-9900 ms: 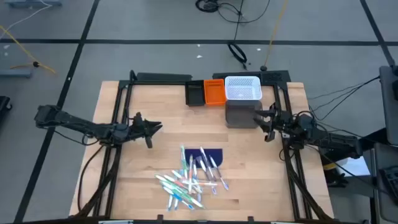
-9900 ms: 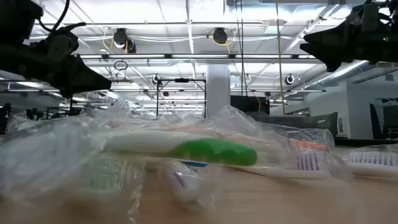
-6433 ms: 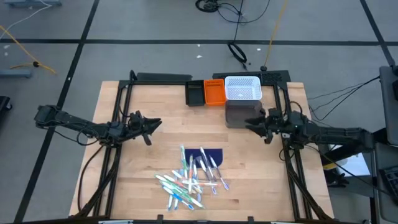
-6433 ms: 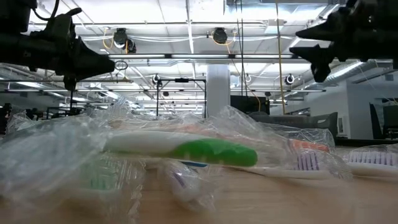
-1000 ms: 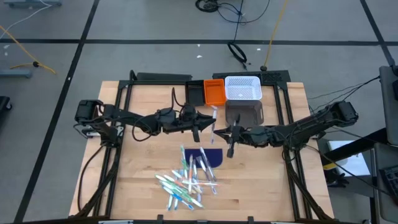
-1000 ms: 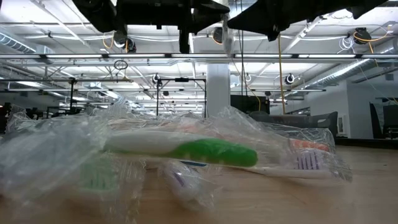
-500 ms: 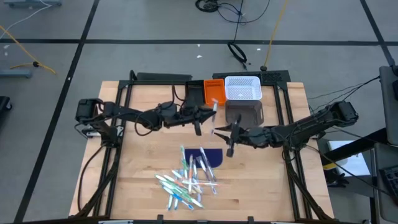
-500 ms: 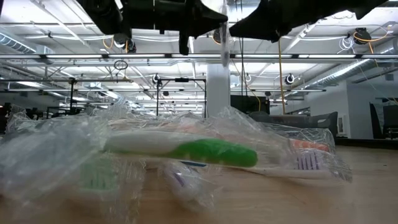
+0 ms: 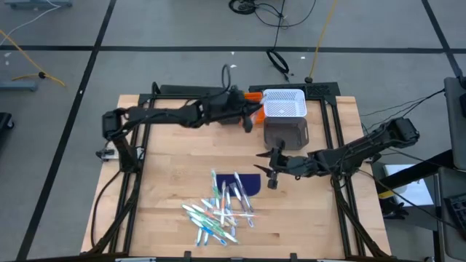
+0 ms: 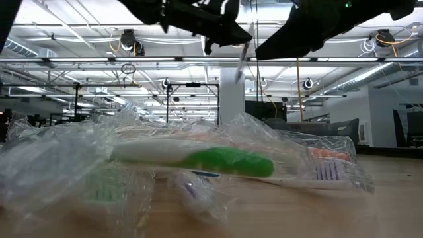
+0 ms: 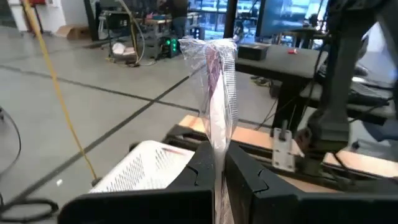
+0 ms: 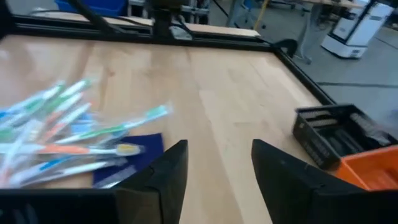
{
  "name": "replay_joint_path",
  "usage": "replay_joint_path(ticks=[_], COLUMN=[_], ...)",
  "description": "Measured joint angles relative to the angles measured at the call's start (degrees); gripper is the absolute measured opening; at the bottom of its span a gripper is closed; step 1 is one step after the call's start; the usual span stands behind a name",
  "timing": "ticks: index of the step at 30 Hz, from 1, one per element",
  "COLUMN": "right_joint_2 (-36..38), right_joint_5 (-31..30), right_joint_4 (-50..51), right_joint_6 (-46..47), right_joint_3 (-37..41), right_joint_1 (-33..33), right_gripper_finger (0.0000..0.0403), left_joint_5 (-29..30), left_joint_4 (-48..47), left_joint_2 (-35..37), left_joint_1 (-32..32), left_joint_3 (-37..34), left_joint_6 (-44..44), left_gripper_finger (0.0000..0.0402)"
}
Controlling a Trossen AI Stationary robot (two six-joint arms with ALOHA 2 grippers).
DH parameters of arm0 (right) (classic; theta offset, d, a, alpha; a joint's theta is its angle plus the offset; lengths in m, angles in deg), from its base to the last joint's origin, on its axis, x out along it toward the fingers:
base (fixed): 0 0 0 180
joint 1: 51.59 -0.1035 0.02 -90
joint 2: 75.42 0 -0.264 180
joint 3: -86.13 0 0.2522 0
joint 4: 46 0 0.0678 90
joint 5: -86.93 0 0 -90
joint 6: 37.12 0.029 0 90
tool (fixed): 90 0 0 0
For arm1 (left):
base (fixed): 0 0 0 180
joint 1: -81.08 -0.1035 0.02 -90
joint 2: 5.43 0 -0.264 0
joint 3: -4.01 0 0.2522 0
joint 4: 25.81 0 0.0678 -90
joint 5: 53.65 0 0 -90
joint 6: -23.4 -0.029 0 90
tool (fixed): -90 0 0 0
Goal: Pick & Place Toothbrushes
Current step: Put the purple toothbrush into the white bin
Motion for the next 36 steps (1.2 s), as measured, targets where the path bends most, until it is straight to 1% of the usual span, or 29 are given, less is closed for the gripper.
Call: replay_joint_path(ticks=[6,11,15,21,23,28,31,36], right_joint_2=[0.0,0.0,0.0,0.0,0.0,0.0,0.0,0.0], right_joint_5=[0.0,0.0,-0.1,-0.2,-0.2,-0.2,-0.3,-0.2], right_joint_4=[0.3,0.4,1.2,3.2,2.0,-2.6,-4.8,-5.4], right_joint_6=[0.0,0.0,0.0,0.2,0.1,-0.2,-1.1,-1.7], right_joint_3=[0.0,0.0,0.0,0.1,0.7,3.8,4.8,4.9], right_joint_1=[-3.6,-5.9,-6.5,-6.5,-6.5,-6.5,-6.4,-6.4], right_gripper_finger=[0.0161,0.016,0.016,0.016,0.016,0.0159,0.016,0.0158], left_joint_5=[-5.7,-5.7,-5.7,-5.7,-5.2,-4.4,-2.6,-1.0], left_joint_4=[-1.2,-1.2,-3.8,-8.8,-9.4,-10.1,-10.0,-11.4], left_joint_2=[-9.3,-17.4,-23.1,-29.2,-31.2,-35.2,-36.6,-37.5], left_joint_1=[-3.6,-6.1,-6.9,-7.8,-7.9,-8.2,-8.4,-8.3], left_joint_3=[9.8,18.6,25.7,35.9,38.4,41.7,41.9,41.2], left_joint_6=[-2.2,-2.1,-2.2,-3.3,-3.7,-4.2,-4.4,-5.5], left_gripper_finger=[0.0004,0.0004,0.0004,0.0004,0.0004,0.0004,0.0004,0.0004])
